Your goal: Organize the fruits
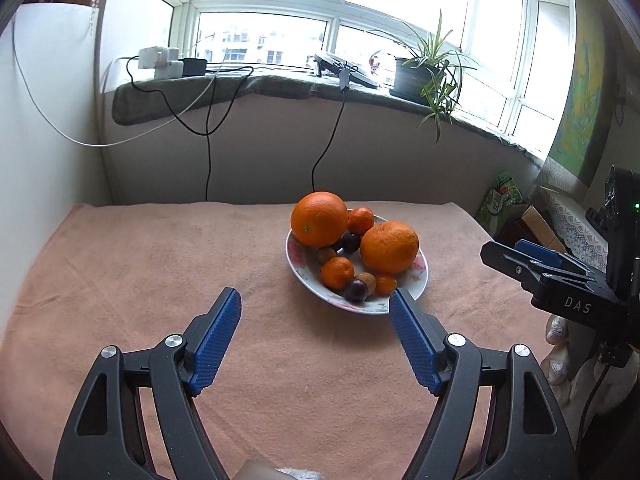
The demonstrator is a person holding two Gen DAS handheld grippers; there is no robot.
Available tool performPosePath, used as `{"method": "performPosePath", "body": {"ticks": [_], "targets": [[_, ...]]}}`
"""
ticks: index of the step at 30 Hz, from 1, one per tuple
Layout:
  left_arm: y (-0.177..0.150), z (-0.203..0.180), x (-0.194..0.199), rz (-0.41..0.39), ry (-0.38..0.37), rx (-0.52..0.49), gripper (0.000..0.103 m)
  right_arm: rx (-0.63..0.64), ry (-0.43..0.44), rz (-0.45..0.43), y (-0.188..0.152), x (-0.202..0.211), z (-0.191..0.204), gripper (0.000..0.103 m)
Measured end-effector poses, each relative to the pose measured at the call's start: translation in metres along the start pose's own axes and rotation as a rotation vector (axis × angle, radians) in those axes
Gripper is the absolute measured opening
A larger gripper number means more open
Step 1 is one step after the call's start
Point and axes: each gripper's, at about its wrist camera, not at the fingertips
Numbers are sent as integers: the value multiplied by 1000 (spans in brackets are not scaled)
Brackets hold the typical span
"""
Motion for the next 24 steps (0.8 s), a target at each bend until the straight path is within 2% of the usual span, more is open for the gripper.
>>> {"method": "performPosePath", "body": {"ticks": [6,11,14,24], "targets": [[-6,-2,3,5,22,-15,77,-13,-43,11,-15,5,-10,94],[-8,-3,5,13,27,-19,77,-34,-41,19,-20,5,-15,94],[-9,-4,6,11,25,-22,82,-35,-42,18,-20,5,-15,94],[-10,-4,7,17,18,-25,82,-43,-13,48,-26,1,-10,94]]}}
Point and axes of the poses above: each gripper's, at about its wrist camera, not at the fingertips, and x roughly against the way its jaws point, z to its left, y to its top, and after that the axes turned 4 degrees about x, right-handed
